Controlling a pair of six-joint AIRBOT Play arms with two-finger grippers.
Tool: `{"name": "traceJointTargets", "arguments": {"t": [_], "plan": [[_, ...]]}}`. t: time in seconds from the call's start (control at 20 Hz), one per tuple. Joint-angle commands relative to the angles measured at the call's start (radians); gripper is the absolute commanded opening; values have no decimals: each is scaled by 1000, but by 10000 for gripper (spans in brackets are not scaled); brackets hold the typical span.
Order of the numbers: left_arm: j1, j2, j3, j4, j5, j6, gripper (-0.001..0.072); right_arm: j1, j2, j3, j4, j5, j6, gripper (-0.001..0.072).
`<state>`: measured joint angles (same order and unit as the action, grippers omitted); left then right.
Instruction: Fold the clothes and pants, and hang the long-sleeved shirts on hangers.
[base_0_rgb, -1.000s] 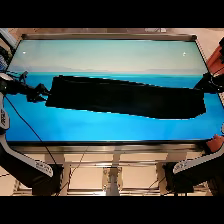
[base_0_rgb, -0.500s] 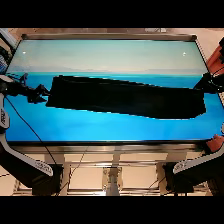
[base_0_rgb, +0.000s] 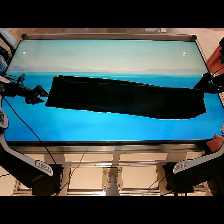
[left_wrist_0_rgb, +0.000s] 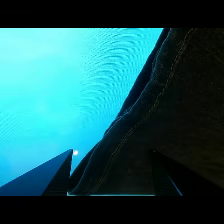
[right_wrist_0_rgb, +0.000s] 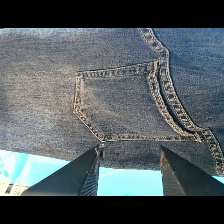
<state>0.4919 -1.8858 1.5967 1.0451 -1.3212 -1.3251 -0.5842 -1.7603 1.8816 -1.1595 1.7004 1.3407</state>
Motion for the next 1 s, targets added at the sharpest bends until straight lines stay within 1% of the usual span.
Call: {"name": "traceJointTargets", "arguments": {"t": [0.0,0.35,0.4,0.5,0.55,0.7,0.8,0.95], "plan": [[-11,-20,1,-7,0,2,548,1,0,0,0,-9,0,408],[-50,-64,1,-30,0,2,542,1,0,0,0,-18,0,408],[-58,-73,1,-45,0,2,509,1,0,0,0,-18,0,408],[-76,-86,1,-78,0,3,403,1,0,0,1,-18,0,408],[-82,-89,1,-86,0,10,309,1,0,0,0,-18,0,408],[-94,-89,1,-89,0,10,166,2,0,0,2,-17,0,407],[-98,-87,1,-89,-1,10,25,2,0,0,7,-9,1,407],[-103,-67,1,-88,-26,10,27,2,0,0,10,19,1,407]]}}
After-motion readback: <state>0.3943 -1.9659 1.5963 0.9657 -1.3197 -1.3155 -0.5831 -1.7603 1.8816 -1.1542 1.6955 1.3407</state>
